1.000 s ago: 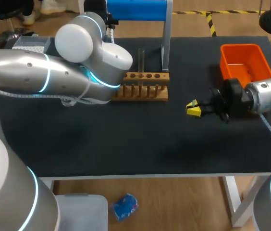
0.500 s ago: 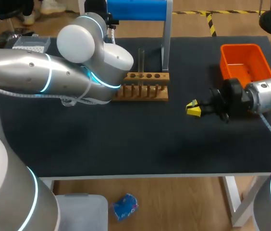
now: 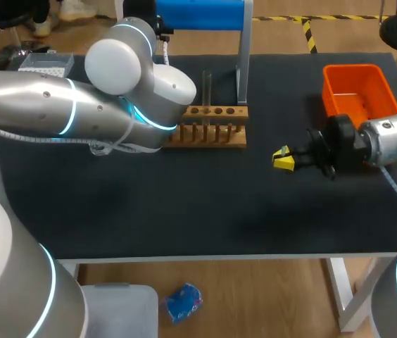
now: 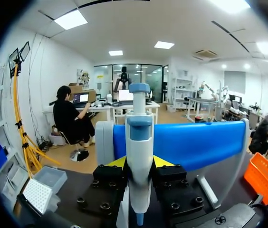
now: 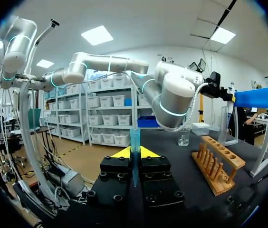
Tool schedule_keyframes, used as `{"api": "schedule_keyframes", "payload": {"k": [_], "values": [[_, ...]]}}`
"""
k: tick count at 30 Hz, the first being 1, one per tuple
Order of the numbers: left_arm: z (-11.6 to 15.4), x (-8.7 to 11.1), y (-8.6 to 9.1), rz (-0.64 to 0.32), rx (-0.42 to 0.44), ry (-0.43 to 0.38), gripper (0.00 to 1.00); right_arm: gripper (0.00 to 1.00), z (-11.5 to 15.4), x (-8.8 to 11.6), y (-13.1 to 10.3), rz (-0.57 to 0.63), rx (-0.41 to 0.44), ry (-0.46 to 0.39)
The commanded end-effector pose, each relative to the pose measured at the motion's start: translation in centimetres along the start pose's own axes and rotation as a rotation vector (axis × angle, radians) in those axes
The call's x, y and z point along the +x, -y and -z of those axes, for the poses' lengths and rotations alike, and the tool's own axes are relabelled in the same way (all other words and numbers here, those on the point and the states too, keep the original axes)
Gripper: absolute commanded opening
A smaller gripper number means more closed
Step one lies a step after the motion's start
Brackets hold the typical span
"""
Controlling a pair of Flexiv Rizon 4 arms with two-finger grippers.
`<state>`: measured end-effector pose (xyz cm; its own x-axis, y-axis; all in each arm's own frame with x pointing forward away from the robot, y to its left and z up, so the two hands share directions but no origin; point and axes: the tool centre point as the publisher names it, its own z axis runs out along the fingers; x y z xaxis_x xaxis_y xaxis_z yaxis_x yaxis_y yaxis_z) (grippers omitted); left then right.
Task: Invert the test tube, pick up the pipette, mount the tip to pipette, aspirate from beaker and dispense into the tube, eject the tip, return the pipette, and cap with the stopper.
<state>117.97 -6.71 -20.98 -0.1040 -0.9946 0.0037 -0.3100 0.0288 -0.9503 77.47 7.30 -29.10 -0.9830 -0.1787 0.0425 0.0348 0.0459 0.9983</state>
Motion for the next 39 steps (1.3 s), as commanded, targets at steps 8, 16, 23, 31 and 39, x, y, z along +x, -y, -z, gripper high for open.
{"api": "schedule_keyframes", "payload": {"k": [8, 16, 23, 31, 39], "values": [[0.3, 0.0, 3.0, -0.027, 0.031, 0.014, 0.00, 0.00, 0.1, 0.1, -0.1, 0.000, 0.002, -0.001], [0.7, -0.2, 5.4, -0.054, 0.070, 0.022, 0.00, 0.00, 0.1, 0.1, -0.1, 0.000, 0.002, -0.001], [1.4, -0.3, 6.1, -0.059, 0.078, 0.019, 0.00, 0.00, 0.1, 0.1, -0.1, 0.000, 0.002, -0.001], [5.3, 0.4, 5.9, -0.101, 0.084, -0.161, 0.00, 0.00, 0.1, 0.1, -0.1, 0.000, 0.002, -0.001], [11.7, 1.2, 6.1, -0.124, 0.128, -0.467, 0.00, 0.00, 0.1, 0.1, -0.1, 0.000, 0.002, -0.001]]}}
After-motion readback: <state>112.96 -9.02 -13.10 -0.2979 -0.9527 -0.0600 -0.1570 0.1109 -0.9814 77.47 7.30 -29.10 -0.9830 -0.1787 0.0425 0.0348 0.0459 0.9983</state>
